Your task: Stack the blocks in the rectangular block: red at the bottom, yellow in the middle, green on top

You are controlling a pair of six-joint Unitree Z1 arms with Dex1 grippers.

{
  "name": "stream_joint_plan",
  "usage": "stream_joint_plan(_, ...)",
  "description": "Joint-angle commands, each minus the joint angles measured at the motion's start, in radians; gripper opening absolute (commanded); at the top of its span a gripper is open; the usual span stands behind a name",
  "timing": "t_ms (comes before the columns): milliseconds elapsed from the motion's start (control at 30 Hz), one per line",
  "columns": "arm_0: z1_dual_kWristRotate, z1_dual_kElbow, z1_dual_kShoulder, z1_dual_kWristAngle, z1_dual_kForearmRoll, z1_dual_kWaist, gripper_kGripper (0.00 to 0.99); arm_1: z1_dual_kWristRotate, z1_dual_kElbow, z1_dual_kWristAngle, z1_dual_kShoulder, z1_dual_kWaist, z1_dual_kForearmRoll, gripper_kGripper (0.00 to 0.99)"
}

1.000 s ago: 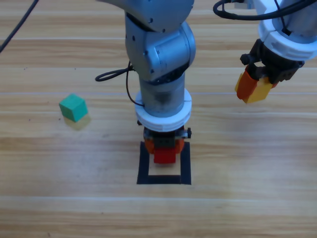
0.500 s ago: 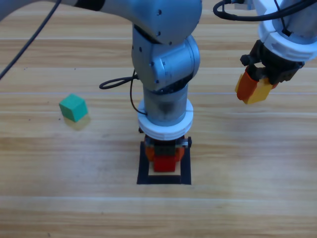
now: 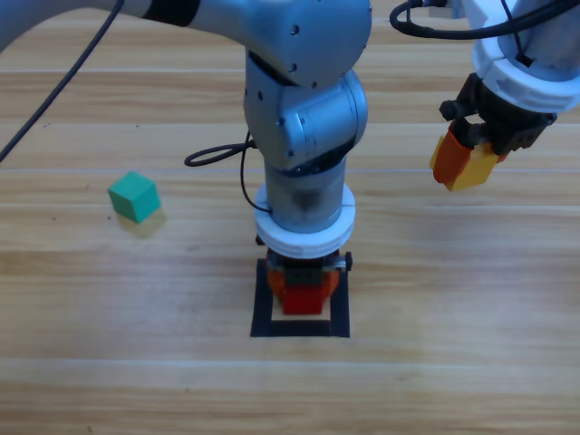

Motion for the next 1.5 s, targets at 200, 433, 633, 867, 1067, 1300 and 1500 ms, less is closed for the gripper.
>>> stream_joint_plan(200,-0.014,0.017,0.081,0.006,-0.022,-0.023,0.282,-0.013,0.031,0.012,0.009,-0.031,-0.021,0.026)
stream_joint_plan(433,-0.023,0.04,0.072,0.011,-0.024,-0.023,0.489,-0.015,0.035,0.013,0.01,-0.031,-0.025,0.026)
stream_joint_plan(633,-0.026,0.057,0.05,0.017,-0.024,-0.023,0.598,-0.015,0.035,0.012,0.006,-0.031,-0.025,0.026)
stream_joint_plan(867,-0.037,0.066,0.034,0.023,-0.022,-0.026,0.773,-0.004,0.042,-0.001,-0.003,-0.031,-0.025,0.026)
stream_joint_plan(1067,-0.037,0.058,-0.022,0.035,-0.026,-0.034,0.815,0.073,0.039,-0.059,-0.026,-0.017,-0.007,0.026)
stream_joint_plan(1300,-0.026,0.015,-0.138,0.07,-0.021,-0.056,0.914,0.188,0.034,-0.082,-0.028,-0.005,0.033,0.026)
stream_joint_plan(1500,0.001,0.031,-0.27,0.101,-0.018,-0.056,0.925,0.257,0.014,-0.111,-0.026,0.015,0.07,0.026)
